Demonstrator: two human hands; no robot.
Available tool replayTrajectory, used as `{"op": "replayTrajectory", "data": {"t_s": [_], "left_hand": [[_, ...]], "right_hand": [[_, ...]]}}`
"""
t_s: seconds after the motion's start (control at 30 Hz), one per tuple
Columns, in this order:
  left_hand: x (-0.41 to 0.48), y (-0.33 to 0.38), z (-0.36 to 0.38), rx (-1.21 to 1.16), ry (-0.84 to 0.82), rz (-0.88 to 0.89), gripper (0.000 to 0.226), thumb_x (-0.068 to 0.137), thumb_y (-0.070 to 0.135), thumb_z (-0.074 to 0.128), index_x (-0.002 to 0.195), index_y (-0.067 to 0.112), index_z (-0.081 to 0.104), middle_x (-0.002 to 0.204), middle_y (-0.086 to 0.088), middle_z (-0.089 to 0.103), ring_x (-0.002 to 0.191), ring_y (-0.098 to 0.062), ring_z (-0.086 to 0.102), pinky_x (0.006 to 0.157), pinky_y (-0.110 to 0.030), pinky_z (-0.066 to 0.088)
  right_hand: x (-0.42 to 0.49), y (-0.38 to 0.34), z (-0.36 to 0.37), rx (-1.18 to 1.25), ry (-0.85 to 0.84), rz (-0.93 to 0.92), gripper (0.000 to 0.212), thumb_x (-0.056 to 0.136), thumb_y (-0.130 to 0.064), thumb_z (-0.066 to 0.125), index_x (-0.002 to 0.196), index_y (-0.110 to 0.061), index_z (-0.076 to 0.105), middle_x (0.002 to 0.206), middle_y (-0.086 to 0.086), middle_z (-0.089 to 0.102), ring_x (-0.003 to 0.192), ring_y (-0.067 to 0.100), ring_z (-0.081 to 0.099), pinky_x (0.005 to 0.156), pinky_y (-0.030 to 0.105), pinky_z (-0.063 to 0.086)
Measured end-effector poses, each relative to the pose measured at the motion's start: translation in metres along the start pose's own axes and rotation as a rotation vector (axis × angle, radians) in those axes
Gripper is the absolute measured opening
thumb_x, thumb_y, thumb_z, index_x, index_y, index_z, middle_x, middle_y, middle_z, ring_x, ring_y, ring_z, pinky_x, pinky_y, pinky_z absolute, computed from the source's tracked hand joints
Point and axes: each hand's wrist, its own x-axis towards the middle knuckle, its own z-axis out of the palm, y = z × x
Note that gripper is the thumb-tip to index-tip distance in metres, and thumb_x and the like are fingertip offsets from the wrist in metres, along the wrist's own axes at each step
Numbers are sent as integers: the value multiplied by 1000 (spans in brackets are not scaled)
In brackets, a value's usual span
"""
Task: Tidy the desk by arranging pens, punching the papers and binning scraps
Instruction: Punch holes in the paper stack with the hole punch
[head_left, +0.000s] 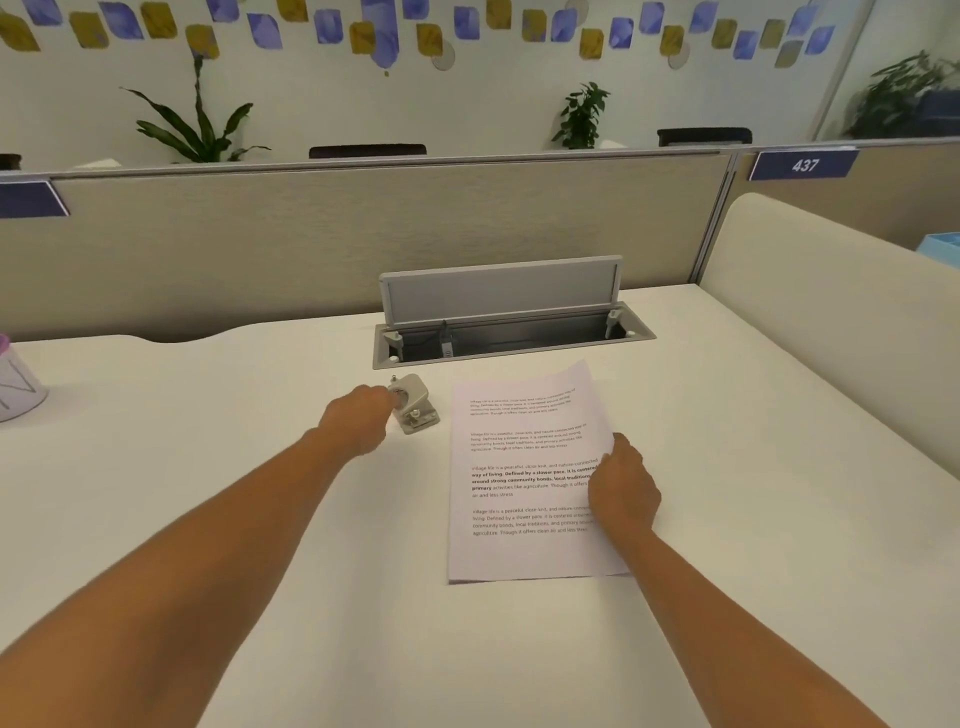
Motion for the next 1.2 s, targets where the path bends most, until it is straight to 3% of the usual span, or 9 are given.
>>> {"op": "replayTrajectory", "data": {"t_s": [0.23, 0.37, 0.67, 0.97, 1.1, 1.2], "left_hand": [[33, 6, -4, 251, 67, 200, 62, 88, 6, 56, 142, 20, 30, 149, -1, 35, 137, -23, 32, 93, -38, 47], [46, 20, -4, 447, 38, 323, 68, 87, 11, 60, 144, 21, 24, 151, 1, 32, 135, -21, 36, 96, -37, 48], [57, 30, -7, 818, -53, 439, 40, 89, 19, 59, 128, 16, 47, 129, -4, 53, 121, -21, 48, 97, -37, 41], [65, 15, -13, 698, -185, 346, 32, 89, 19, 59, 120, 11, 58, 120, -6, 61, 110, -20, 56, 86, -28, 48], [63, -3, -21, 468, -262, 204, 28, 86, 15, 61, 113, 10, 61, 115, -9, 61, 100, -23, 59, 79, -27, 46], [55, -19, -23, 295, -240, 142, 20, 83, 13, 61, 103, 9, 63, 109, -12, 63, 84, -20, 51, 69, -26, 37]], "right_hand": [[2, 1, 10, -123, 110, -55, 41, 95, -7, 32, 136, -8, 37, 117, 10, 58, 99, 30, 62, 68, 35, 47], [2, 1, 13, -118, 127, -53, 41, 95, -6, 32, 135, -8, 39, 116, 11, 59, 97, 32, 62, 67, 35, 47], [3, 3, 15, -96, 133, -46, 40, 95, -7, 34, 135, -9, 40, 117, 10, 59, 98, 31, 62, 66, 35, 47], [5, 4, 14, -95, 112, -36, 41, 96, -9, 32, 136, -11, 37, 123, 8, 56, 104, 30, 59, 73, 36, 47], [3, 2, 13, -64, 115, -38, 40, 96, -8, 33, 135, -9, 39, 124, 10, 56, 106, 32, 58, 76, 38, 47], [3, 2, 12, -39, 109, -21, 40, 95, -9, 33, 134, -9, 41, 124, 11, 58, 108, 32, 58, 78, 37, 47]]}}
